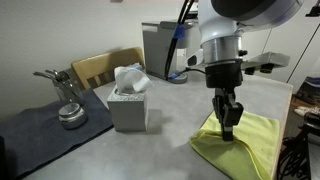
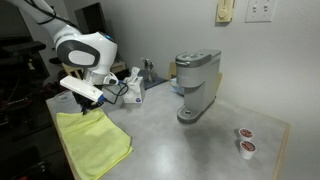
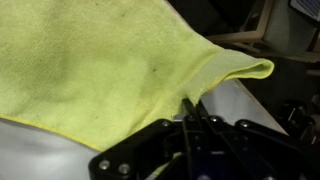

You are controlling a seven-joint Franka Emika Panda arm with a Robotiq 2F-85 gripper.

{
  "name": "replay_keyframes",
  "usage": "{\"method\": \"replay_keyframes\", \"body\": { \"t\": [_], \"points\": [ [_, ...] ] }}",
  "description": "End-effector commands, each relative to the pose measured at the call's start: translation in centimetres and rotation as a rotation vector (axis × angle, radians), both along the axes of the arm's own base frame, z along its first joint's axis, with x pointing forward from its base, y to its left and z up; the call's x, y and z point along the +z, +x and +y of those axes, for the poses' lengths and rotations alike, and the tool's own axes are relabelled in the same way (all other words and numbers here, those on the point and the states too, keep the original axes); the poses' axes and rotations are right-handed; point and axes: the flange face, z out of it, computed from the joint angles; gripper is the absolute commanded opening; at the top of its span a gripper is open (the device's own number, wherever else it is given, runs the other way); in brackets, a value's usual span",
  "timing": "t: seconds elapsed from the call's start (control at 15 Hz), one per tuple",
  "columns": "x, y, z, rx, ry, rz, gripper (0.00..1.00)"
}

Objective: Fold the towel once

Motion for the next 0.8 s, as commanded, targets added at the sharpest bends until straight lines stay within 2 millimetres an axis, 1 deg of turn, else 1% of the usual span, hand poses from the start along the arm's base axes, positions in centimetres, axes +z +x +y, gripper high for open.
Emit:
{"method": "replay_keyframes", "body": {
  "t": [0.0, 0.27, 0.6, 0.73],
  "points": [
    [1.4, -0.6, -1.9, -0.014, -0.037, 0.003, 0.01],
    [2.2, -0.7, -3.5, -0.031, -0.062, 0.002, 0.01],
    [2.8, -0.9, -4.9, -0.044, -0.096, 0.002, 0.01],
    [3.2, -1.2, -5.5, -0.05, -0.113, 0.004, 0.01]
  ]
}}
